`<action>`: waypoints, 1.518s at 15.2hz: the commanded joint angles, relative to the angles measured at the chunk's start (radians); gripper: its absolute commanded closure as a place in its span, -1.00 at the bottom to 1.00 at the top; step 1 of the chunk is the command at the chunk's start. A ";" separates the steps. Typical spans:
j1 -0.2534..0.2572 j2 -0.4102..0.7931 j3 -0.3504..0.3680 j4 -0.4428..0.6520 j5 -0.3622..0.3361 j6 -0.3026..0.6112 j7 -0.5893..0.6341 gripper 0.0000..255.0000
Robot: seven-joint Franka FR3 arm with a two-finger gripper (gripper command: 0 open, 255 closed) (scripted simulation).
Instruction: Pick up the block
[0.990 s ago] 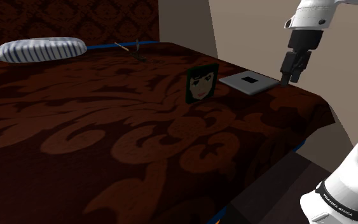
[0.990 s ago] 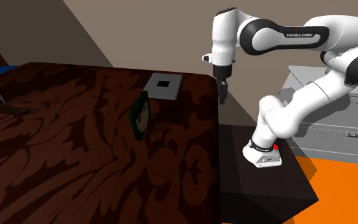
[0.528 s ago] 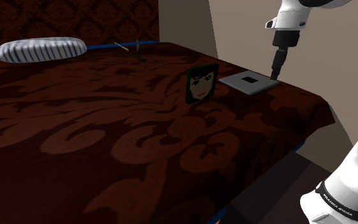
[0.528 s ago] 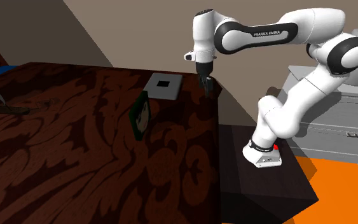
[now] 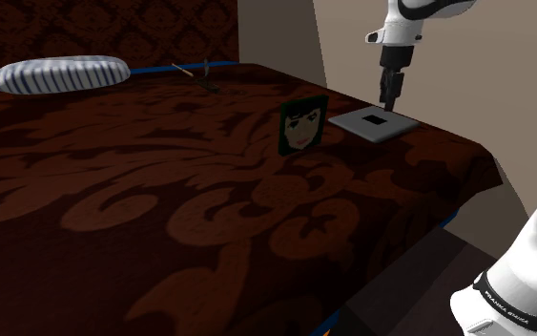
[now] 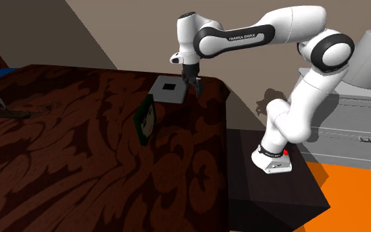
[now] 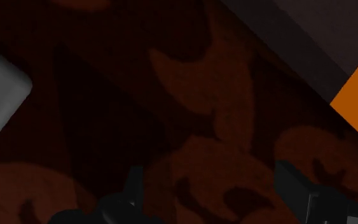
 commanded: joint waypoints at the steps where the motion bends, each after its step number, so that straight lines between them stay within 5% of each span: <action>1: 0.012 0.079 -0.017 0.073 0.005 0.013 -0.106 -1.00; 8: 0.024 0.347 -0.029 0.346 0.051 0.031 -0.429 -1.00; 18: -0.002 0.724 0.044 0.840 0.103 -0.036 -0.799 -1.00; 23: 0.005 0.708 0.045 0.746 0.099 0.041 -0.794 -1.00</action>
